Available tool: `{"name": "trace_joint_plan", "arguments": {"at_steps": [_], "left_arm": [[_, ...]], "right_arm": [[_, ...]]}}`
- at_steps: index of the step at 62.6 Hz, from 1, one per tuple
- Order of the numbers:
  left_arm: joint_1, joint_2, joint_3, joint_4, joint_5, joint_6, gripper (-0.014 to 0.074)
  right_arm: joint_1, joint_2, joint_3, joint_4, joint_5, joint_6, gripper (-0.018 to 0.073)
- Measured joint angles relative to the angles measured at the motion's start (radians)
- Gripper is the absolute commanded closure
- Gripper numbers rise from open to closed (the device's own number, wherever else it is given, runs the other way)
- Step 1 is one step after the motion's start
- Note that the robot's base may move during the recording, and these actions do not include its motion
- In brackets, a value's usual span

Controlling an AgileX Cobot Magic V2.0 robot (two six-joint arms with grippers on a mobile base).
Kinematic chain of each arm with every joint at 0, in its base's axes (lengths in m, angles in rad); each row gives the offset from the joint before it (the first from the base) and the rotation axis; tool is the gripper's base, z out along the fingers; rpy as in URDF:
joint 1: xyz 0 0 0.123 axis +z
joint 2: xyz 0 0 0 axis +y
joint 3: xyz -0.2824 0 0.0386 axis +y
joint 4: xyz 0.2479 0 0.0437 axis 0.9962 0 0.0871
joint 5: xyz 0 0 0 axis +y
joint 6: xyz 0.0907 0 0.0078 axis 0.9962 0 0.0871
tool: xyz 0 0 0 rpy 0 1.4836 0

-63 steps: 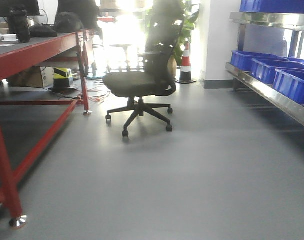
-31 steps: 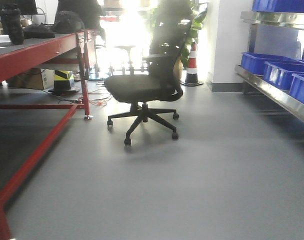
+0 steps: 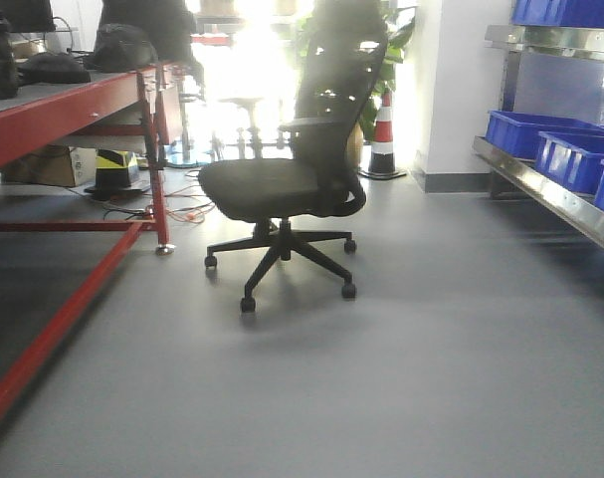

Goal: Grab PVC pipe and place in blue bin
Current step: 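Drive the base toward the shelving with blue bins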

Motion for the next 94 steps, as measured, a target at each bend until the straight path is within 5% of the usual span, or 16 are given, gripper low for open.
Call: {"name": "trace_joint_plan", "arguments": {"at_steps": [94], "left_arm": [[0.000,0.000,0.000,0.000,-0.006,0.000,0.0707]], "right_arm": [[0.000,0.000,0.000,0.000,0.000,0.000,0.0727]]}}
